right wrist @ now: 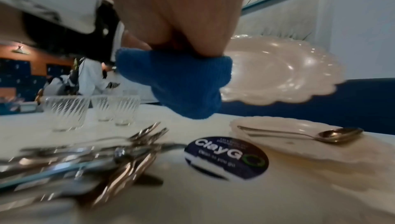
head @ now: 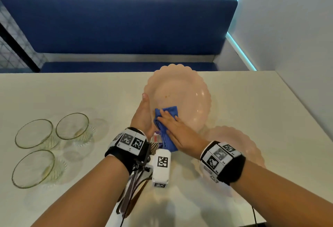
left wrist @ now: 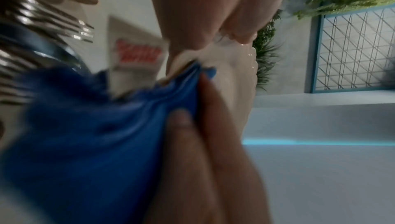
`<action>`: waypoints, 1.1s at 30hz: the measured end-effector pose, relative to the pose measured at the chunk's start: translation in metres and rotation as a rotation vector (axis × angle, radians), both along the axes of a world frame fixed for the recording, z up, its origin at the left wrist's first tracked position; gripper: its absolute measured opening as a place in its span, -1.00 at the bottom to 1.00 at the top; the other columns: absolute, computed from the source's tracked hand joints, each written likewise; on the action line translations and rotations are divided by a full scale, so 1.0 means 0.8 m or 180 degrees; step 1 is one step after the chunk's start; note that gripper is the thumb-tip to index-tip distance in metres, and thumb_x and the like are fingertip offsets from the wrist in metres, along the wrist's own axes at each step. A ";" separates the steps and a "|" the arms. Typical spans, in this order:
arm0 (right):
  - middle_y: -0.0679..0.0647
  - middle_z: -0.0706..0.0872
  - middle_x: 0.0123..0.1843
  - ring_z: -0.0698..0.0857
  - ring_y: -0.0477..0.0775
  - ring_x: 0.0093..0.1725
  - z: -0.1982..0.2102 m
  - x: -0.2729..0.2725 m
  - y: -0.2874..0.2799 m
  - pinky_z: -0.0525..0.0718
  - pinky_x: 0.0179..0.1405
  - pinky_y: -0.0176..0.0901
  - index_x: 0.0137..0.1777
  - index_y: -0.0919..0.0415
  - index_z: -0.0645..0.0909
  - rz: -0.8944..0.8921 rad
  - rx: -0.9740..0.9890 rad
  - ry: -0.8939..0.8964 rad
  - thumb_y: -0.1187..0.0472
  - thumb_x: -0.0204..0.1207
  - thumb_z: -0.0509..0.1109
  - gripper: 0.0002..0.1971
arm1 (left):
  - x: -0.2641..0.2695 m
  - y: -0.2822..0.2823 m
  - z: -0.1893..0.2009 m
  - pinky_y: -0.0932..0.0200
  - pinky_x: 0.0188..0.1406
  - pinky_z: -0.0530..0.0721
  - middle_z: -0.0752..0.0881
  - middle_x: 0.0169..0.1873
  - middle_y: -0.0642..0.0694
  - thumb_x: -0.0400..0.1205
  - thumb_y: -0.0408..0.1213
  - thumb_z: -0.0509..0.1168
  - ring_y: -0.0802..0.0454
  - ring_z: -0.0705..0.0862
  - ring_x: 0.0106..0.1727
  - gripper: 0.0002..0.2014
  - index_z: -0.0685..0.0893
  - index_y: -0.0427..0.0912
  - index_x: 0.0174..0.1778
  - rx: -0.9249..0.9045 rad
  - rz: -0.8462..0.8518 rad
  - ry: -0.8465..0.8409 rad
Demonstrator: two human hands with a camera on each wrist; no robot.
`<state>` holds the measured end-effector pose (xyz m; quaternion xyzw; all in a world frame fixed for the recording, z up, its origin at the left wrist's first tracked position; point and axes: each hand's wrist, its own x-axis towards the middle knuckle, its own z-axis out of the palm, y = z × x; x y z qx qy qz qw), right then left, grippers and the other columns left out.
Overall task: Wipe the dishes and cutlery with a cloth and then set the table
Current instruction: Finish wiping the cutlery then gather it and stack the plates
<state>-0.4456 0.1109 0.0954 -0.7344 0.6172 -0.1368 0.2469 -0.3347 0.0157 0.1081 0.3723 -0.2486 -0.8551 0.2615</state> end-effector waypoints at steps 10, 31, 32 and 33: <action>0.21 0.19 0.65 0.19 0.22 0.63 0.025 -0.091 -0.030 0.13 0.56 0.16 0.57 0.01 0.29 -0.0826 -0.0951 0.0858 0.03 0.67 0.10 -0.54 | -0.041 0.018 0.010 0.09 0.06 0.73 0.65 0.31 -0.17 0.72 0.09 -0.22 -0.05 0.67 0.28 -0.42 0.45 -0.16 0.44 -0.0788 -0.0157 0.0407; 0.01 -0.12 0.71 -0.10 0.01 0.69 0.013 -0.155 0.028 -0.06 0.64 0.09 0.66 0.06 -0.12 -0.1069 -0.0194 0.1012 -0.05 0.70 -0.05 -0.42 | -0.120 0.047 0.010 -0.11 0.25 0.61 0.70 0.20 -0.07 0.56 0.35 -0.03 -0.09 0.67 0.21 -0.34 0.58 -0.05 0.33 -0.1573 -0.0472 -0.1441; 0.04 -0.04 0.71 -0.03 0.04 0.68 0.011 -0.172 0.033 0.01 0.65 0.09 0.65 0.10 -0.06 -0.1162 -0.0170 0.1085 -0.08 0.68 -0.09 -0.41 | -0.121 0.046 0.008 -0.11 0.25 0.61 0.69 0.22 -0.09 0.56 0.35 -0.03 -0.10 0.66 0.22 -0.33 0.56 -0.06 0.35 -0.1558 -0.0392 -0.1481; 0.09 0.06 0.69 0.07 0.09 0.67 0.008 -0.186 0.042 0.06 0.65 0.08 0.64 0.16 0.02 -0.1226 -0.0169 0.1114 -0.12 0.64 -0.17 -0.37 | -0.122 0.047 0.009 -0.13 0.26 0.60 0.66 0.24 -0.11 0.56 0.35 -0.02 -0.13 0.64 0.22 -0.31 0.53 -0.09 0.39 -0.1503 -0.0305 -0.1531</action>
